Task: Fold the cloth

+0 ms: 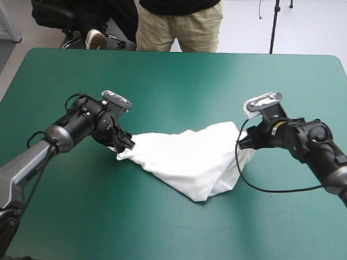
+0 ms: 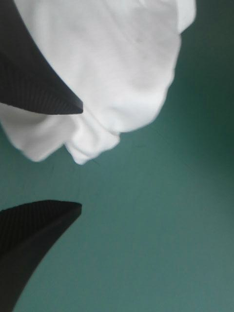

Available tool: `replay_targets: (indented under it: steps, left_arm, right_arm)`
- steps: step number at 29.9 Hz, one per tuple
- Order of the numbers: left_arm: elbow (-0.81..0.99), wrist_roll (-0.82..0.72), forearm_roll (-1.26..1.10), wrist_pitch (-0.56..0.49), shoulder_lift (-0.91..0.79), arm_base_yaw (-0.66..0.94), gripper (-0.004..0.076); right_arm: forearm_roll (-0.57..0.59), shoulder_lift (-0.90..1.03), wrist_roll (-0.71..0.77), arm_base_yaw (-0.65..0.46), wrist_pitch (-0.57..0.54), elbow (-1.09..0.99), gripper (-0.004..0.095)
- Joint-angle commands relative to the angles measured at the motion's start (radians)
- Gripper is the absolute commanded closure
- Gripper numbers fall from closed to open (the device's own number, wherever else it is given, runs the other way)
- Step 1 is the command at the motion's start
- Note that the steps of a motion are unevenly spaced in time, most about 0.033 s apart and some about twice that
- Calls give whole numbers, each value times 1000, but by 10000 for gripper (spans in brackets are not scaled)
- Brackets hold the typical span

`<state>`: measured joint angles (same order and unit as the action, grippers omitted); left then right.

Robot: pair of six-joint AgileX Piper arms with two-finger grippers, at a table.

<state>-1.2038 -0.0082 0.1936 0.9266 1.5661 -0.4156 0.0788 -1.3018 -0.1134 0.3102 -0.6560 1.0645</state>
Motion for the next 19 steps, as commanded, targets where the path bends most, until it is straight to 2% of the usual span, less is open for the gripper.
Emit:
replay_targets:
  steps: [1, 7, 12, 16, 19]
  left_arm:
    - [-52, 0, 15, 5, -133, -2, 169]
    - [-52, 8, -23, 67, -320, -2, 179]
    - [-43, 48, -147, 151, -448, -2, 192]
    - [17, 165, -324, 158, -510, -4, 220]
    - [106, 331, -451, 143, -528, -4, 244]
  right_arm:
    - [55, 141, 14, -10, -6, 79, 391]
    - [43, 329, 14, -10, -145, 105, 391]
    - [-33, 454, 14, -8, -266, 103, 417]
    - [-143, 523, 3, -8, -357, 102, 471]
    - [-178, 558, 3, -8, -372, 77, 490]
